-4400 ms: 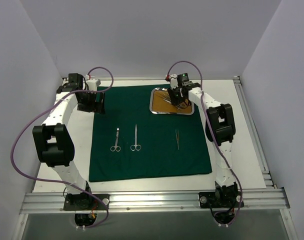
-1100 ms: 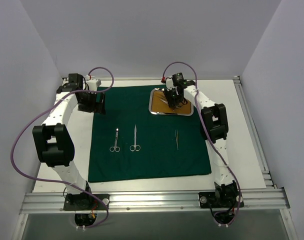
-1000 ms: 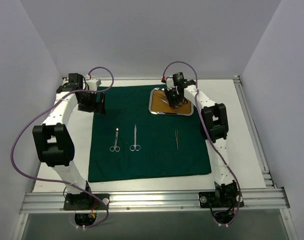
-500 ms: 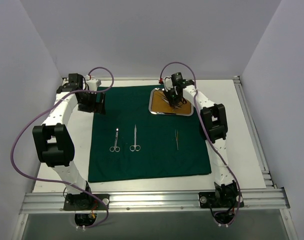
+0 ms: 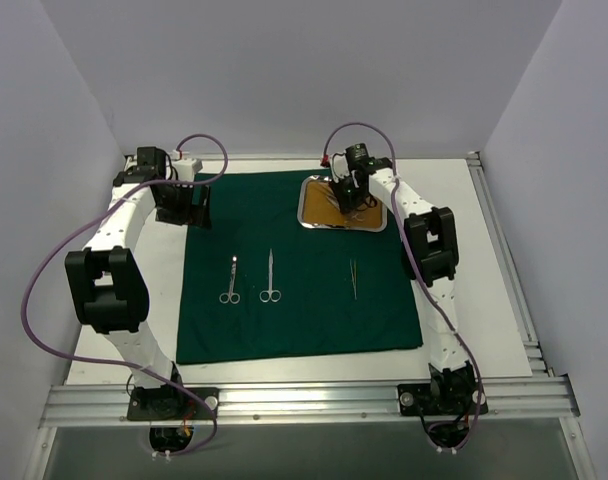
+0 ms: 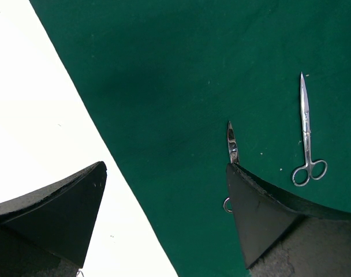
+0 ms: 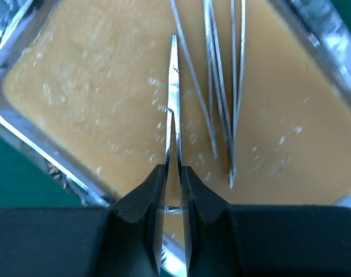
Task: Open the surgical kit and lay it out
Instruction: Pick up the medical item from the container.
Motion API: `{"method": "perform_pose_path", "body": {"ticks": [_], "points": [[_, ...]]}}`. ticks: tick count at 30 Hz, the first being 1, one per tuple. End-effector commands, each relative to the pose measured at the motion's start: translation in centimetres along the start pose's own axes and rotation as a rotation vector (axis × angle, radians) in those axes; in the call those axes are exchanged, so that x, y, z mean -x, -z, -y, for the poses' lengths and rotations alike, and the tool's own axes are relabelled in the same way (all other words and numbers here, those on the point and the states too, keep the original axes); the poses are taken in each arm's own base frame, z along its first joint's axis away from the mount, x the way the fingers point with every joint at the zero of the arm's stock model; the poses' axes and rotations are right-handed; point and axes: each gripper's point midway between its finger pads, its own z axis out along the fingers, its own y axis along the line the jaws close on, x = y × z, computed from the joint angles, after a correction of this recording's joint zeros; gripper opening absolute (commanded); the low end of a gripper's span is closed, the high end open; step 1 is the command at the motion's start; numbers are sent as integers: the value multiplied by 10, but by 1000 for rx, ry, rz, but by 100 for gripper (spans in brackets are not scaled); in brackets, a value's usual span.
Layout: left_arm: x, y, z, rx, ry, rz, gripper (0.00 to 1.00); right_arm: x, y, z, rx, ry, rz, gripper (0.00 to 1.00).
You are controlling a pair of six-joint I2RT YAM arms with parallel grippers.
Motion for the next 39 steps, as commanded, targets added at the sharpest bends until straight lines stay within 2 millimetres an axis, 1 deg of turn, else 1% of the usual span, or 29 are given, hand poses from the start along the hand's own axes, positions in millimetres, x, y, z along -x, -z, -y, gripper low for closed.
{"method": "perform_pose_path", "body": {"ticks": [1,2,10,13,17,23,25,27,29,30,31,36,37,38,39], "points": [[15,16,3,-6,-28,50,94,14,42,-8,21,-41,52,0],[15,16,3,-6,-28,51,94,7,39,-12,28,-50,36,0],[15,15,3,-10,-28,51,94,-10,42,-26,74,-125,-6,0],[16,15,3,-9,-29,52,94,-18,37,-29,83,-133,-33,0],[15,15,4,-10,-30,52,94,-27,29,-30,84,-147,-69,20],[14,16,3,-6,-33,50,94,-28,23,-30,73,-146,-77,24],[14,16,3,-8,-31,50,94,-28,20,-30,69,-147,-80,24],[14,14,4,-12,-33,51,94,-27,18,-29,54,-142,-83,22],[14,14,4,-13,-31,51,94,-33,10,-29,49,-142,-107,21],[14,14,4,-13,-30,51,94,-32,9,-29,46,-141,-111,20],[15,16,4,-13,-32,54,94,-35,5,-29,44,-143,-124,20],[14,17,4,-8,-35,56,94,-34,2,-31,44,-143,-123,19],[15,18,5,-10,-37,59,94,-33,2,-31,44,-141,-122,17],[15,18,5,-10,-37,58,94,-33,2,-32,41,-137,-123,11],[15,18,5,-10,-37,58,94,-32,4,-32,37,-139,-120,8]]}}
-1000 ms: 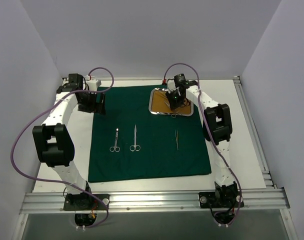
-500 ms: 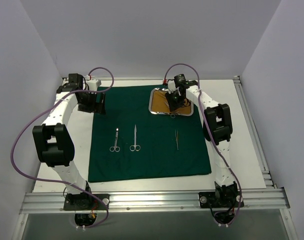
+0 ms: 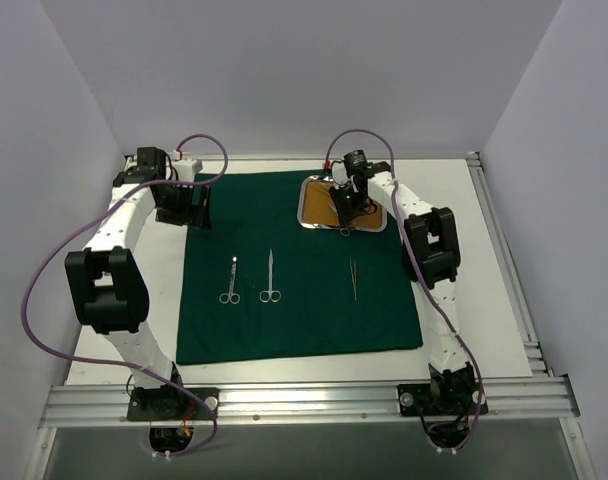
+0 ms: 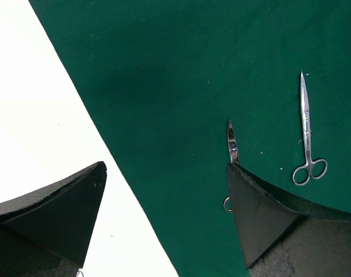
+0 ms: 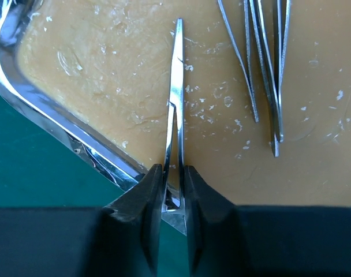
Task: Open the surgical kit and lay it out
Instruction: Pick up the medical item from the container, then place the medical item in the surgical kit.
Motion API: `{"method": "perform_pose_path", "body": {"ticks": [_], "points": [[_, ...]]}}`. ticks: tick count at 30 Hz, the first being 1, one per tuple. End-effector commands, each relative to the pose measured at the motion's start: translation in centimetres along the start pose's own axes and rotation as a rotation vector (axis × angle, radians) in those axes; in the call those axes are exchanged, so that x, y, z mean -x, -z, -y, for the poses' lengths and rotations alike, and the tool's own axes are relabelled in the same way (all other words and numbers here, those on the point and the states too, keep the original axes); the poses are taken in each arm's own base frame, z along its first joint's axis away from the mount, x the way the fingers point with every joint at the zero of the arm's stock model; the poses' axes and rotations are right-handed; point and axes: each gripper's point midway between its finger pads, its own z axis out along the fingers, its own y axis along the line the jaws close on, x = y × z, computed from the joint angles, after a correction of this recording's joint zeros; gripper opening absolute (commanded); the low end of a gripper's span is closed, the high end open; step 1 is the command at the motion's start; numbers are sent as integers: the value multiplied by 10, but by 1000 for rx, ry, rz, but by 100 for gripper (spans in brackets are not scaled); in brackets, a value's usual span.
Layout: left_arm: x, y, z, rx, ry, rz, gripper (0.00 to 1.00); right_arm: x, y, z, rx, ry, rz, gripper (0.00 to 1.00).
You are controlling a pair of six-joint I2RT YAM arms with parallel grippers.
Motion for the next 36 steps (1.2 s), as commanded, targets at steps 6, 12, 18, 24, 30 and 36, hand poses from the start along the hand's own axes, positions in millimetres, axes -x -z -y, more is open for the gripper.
{"method": "perform_pose_path", "body": {"ticks": [6,12,18,24,30,36], "points": [[16,20,4,-7,-38,68,94,16,23,-4,-43,0,34,0],[17,26,4,1,-39,79,94,53,63,-13,-91,-45,190,0],[19,35,1,20,-39,97,94,60,86,-23,-132,-119,287,0],[22,44,6,10,-41,126,94,60,94,-61,-112,-289,383,0],[24,55,12,-2,-39,163,94,45,105,-128,-161,-448,515,0],[23,61,16,-20,-31,182,94,-6,82,-169,-218,-502,487,0]]}}
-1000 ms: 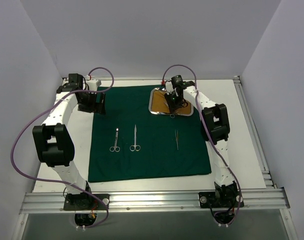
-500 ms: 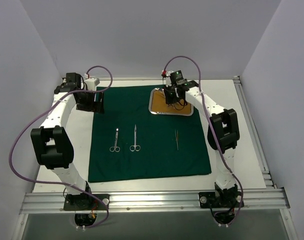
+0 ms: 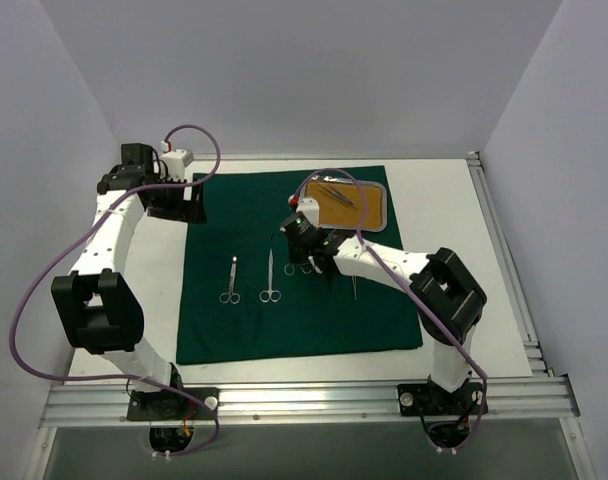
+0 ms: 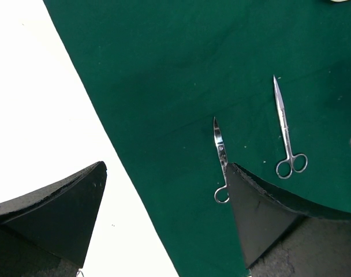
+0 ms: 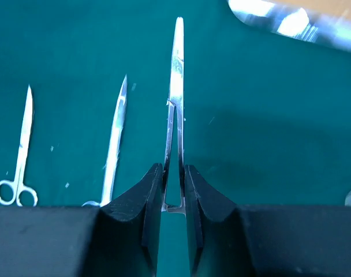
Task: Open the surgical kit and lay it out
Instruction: Place the medical item in the surgical kit.
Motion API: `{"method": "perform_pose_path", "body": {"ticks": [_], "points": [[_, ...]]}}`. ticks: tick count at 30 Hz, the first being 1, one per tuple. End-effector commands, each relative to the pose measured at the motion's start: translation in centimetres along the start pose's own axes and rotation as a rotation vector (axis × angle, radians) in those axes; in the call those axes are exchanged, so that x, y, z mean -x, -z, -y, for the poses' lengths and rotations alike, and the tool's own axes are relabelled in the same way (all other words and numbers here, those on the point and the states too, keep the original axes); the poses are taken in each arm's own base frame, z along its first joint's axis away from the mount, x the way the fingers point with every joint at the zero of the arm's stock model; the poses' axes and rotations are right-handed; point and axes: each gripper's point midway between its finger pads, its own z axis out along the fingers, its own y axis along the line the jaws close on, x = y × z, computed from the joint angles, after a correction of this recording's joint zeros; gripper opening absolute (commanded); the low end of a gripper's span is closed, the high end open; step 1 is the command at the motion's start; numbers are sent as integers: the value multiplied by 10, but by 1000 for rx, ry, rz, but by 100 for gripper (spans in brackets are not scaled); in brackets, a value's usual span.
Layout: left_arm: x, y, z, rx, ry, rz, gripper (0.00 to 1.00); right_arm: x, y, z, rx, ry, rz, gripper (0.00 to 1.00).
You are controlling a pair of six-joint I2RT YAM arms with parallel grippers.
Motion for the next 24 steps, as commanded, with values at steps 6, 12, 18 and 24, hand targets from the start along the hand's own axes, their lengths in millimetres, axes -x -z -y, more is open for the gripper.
{"method": "perform_pose_path", "body": {"ticks": [6,12,18,24], "points": [[15,18,10,-39,-10,79,94,-36,6,-13,-58,-187,53,0],[13,16,9,-39,-7,75,94,-51,2,-11,-58,-168,32,0],[13,15,7,-38,-4,72,94,-63,-7,-13,-65,-147,-3,0],[12,14,7,-41,-2,71,94,-52,-3,-21,-55,-124,14,0]]}}
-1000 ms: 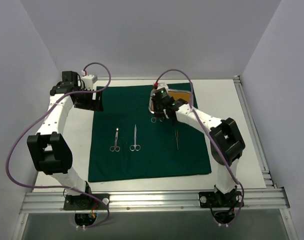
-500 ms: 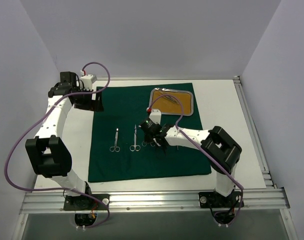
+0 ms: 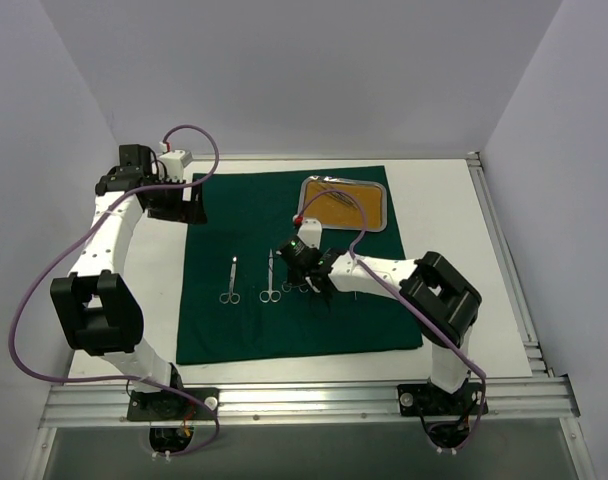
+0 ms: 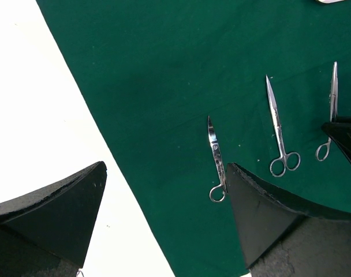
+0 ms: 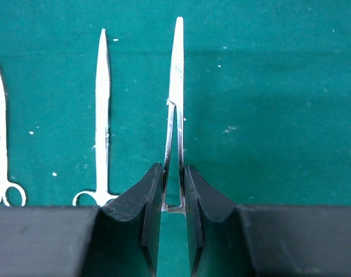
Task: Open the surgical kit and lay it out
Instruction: Place the medical item in the surgical kit.
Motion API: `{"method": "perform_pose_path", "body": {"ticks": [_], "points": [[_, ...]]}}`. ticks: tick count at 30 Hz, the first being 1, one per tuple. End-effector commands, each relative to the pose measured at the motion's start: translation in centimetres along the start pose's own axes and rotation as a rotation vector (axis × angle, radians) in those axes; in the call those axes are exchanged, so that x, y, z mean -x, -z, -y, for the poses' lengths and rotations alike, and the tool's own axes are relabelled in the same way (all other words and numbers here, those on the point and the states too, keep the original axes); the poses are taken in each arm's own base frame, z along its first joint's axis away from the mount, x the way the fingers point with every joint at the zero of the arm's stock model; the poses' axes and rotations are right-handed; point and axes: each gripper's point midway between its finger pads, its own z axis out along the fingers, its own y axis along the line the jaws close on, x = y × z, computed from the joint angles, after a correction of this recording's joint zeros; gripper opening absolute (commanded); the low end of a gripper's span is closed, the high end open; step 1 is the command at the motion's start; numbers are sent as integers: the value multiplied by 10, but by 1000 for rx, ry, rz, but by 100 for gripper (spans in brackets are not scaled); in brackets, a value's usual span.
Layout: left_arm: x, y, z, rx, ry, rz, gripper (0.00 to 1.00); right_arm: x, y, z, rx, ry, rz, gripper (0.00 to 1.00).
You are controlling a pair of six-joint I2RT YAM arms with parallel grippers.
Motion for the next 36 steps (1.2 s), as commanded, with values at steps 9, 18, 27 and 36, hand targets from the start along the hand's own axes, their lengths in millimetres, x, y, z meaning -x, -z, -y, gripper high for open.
{"method": "perform_pose_path", "body": {"ticks": [9,18,27,36], "points": [[11,8,1,-14,-2,56,94,17,8,-78,113,-62,56,0],[10,9,2,-22,3,58,94,5,-4,-112,119,-80,55,0],[12,12,2,-29,1,71,94,-10,-16,-112,103,-78,19,0],[10,9,2,-35,8,61,94,-1,-5,-94,90,-74,36,0]]}}
